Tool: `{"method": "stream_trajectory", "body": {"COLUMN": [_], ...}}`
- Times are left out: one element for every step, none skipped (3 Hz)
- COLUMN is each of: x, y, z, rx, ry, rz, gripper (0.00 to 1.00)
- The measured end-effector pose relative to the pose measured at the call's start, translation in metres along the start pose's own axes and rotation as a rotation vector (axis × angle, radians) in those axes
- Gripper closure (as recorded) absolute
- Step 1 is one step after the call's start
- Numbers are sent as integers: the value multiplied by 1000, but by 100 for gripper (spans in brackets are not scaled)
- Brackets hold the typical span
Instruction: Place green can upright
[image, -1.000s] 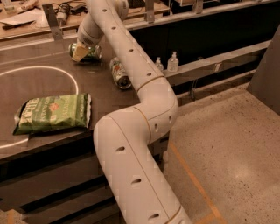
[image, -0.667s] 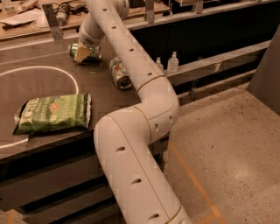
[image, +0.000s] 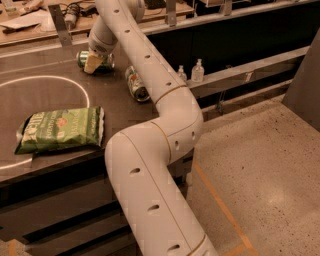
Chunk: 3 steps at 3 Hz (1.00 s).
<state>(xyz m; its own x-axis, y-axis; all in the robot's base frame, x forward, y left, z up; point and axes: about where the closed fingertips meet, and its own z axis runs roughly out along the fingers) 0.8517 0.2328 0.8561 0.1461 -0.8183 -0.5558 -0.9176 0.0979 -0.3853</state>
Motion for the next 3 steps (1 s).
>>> {"method": "stream_trajectory", "body": {"x": [-4, -11, -12], "y": [3, 7, 9], "z": [2, 4, 3], "rx": [-8, -18, -24], "ry": [3, 2, 7], "rz": [-16, -34, -43], "gripper": [45, 44, 45]}}
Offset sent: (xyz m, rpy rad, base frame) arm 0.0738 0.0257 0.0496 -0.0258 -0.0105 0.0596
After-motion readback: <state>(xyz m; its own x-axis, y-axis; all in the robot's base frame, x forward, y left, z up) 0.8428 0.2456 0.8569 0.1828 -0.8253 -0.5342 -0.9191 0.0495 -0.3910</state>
